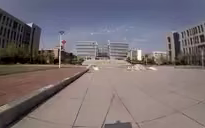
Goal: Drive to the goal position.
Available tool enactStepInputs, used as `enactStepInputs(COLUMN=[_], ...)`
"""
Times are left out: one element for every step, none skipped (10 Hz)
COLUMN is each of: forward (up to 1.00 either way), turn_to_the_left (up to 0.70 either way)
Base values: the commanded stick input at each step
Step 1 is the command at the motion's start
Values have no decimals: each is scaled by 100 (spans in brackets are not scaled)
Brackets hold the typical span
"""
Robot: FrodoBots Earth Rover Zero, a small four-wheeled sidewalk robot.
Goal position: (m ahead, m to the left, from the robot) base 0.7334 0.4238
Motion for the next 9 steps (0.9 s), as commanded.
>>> enactStepInputs(forward=[70, 70, 70, 70, 70, 70, 70, 70, 70], turn_to_the_left=[1, 1, 1, 1, -22, -34, -34, 1, 1])
